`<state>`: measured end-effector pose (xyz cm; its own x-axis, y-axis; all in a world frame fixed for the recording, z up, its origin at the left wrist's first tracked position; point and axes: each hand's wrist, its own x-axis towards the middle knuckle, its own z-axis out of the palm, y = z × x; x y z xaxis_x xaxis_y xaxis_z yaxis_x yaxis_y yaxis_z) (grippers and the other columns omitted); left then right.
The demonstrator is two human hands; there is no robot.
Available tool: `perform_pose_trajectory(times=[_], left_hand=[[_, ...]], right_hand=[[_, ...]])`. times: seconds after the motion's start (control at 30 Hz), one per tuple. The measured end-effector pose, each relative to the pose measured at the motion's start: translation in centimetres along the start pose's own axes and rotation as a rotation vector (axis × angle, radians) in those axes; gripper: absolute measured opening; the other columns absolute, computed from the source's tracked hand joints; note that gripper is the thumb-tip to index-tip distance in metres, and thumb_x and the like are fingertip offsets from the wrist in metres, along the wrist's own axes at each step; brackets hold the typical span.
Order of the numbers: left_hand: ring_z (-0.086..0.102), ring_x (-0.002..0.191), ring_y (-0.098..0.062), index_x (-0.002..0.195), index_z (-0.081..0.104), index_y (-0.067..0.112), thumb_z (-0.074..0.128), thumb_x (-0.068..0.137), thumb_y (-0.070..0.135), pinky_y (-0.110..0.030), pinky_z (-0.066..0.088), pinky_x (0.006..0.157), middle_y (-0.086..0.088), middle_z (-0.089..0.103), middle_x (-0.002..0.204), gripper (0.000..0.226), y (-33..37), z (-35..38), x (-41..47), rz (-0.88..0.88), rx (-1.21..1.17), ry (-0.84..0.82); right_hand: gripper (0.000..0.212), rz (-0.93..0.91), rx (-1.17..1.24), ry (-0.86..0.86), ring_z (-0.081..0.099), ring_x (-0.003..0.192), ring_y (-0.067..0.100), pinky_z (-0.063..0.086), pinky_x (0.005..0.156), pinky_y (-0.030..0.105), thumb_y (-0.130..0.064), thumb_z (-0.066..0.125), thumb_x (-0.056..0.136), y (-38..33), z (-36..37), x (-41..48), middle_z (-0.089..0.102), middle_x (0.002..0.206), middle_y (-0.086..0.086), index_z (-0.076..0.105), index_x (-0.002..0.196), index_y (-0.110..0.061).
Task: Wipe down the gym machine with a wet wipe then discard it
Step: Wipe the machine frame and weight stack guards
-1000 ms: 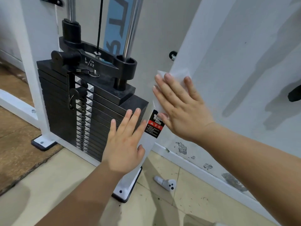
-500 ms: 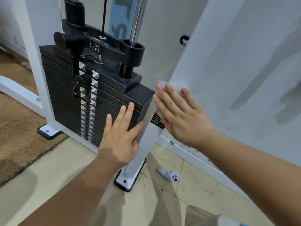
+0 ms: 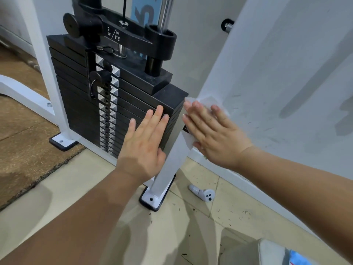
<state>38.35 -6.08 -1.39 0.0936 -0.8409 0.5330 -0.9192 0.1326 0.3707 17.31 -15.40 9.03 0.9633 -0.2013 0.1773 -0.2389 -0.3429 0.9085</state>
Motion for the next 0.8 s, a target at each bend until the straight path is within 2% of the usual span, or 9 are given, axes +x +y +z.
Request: perform_pose_trajectory(times=[0.1, 0.23, 0.33, 0.4, 0.5, 0.63, 0.73, 0.8], left_hand=[[-0.001, 0.158, -0.025, 0.163, 0.003, 0.02, 0.063, 0.077, 0.027, -0.064, 0.01, 0.123, -0.004, -0.008, 0.171, 0.105, -0.7, 0.6, -0.5, -0.04, 0.13, -0.069], [-0.006, 0.158, -0.024, 0.163, -0.001, 0.02, 0.064, 0.076, 0.027, -0.064, 0.011, 0.123, -0.007, -0.01, 0.171, 0.109, -0.9, 1.7, -1.3, -0.049, 0.142, -0.079], [0.001, 0.158, -0.027, 0.164, 0.011, 0.018, 0.065, 0.075, 0.021, -0.065, 0.014, 0.121, -0.009, -0.003, 0.171, 0.104, -1.4, 2.2, -2.0, -0.04, 0.156, -0.068], [0.004, 0.158, -0.03, 0.164, 0.008, 0.019, 0.068, 0.074, 0.018, -0.065, 0.02, 0.12, -0.01, -0.006, 0.171, 0.107, -2.2, 2.9, -2.8, -0.064, 0.155, -0.118], [-0.001, 0.158, -0.029, 0.161, -0.01, 0.024, 0.071, 0.075, 0.015, -0.058, 0.022, 0.122, -0.006, -0.022, 0.168, 0.118, -3.1, 3.9, -3.5, -0.125, 0.144, -0.229], [-0.005, 0.158, -0.027, 0.162, -0.01, 0.024, 0.071, 0.081, 0.018, -0.056, 0.014, 0.125, -0.005, -0.029, 0.166, 0.114, -4.1, 4.7, -4.5, -0.124, 0.187, -0.297], [-0.006, 0.158, -0.027, 0.161, -0.013, 0.024, 0.066, 0.086, 0.022, -0.054, 0.01, 0.126, -0.005, -0.037, 0.162, 0.109, -5.0, 5.6, -6.6, -0.162, 0.216, -0.385], [-0.002, 0.157, -0.027, 0.161, -0.013, 0.022, 0.062, 0.089, 0.025, -0.052, 0.007, 0.126, -0.007, -0.035, 0.163, 0.104, -5.2, 6.3, -7.8, -0.195, 0.217, -0.488]], right_hand=[[0.076, -0.081, 0.053, -0.104, -0.023, 0.154, 0.038, -0.02, 0.123, 0.052, -0.043, 0.023, 0.106, -3.7, 1.2, -0.6, -0.017, 0.166, 0.026, -0.004, 0.161, 0.003], [0.076, -0.214, 0.038, -0.235, -0.028, 0.151, 0.04, -0.027, 0.12, 0.053, -0.044, 0.011, 0.106, -7.5, 1.9, -0.6, -0.023, 0.163, 0.028, -0.013, 0.157, 0.005], [0.071, -0.101, 0.118, -0.121, -0.01, 0.157, 0.032, -0.014, 0.126, 0.047, -0.042, 0.019, 0.108, -6.4, 1.9, -0.6, -0.004, 0.17, 0.02, 0.002, 0.162, 0.0], [0.068, 0.011, 0.164, -0.043, 0.0, 0.158, 0.029, -0.006, 0.128, 0.046, -0.041, 0.026, 0.108, -5.9, 2.1, -1.1, 0.005, 0.171, 0.015, 0.01, 0.163, -0.003], [0.075, -0.006, 0.158, -0.118, -0.009, 0.158, 0.03, -0.014, 0.126, 0.048, -0.046, 0.028, 0.106, -8.1, 2.5, -2.1, -0.007, 0.17, 0.018, 0.003, 0.163, -0.003], [0.081, -0.101, 0.187, -0.294, -0.029, 0.151, 0.035, -0.028, 0.119, 0.05, -0.049, 0.018, 0.103, -12.5, 3.3, -2.1, -0.027, 0.165, 0.023, -0.014, 0.159, 0.0], [0.081, -0.151, 0.195, -0.327, -0.029, 0.151, 0.035, -0.028, 0.119, 0.049, -0.05, 0.011, 0.103, -15.2, 4.0, -1.8, -0.029, 0.163, 0.024, -0.018, 0.157, 0.003], [0.082, -0.151, 0.227, -0.331, -0.026, 0.153, 0.035, -0.025, 0.121, 0.048, -0.051, 0.009, 0.102, -16.3, 4.3, -1.7, -0.027, 0.164, 0.025, -0.017, 0.157, 0.004]])
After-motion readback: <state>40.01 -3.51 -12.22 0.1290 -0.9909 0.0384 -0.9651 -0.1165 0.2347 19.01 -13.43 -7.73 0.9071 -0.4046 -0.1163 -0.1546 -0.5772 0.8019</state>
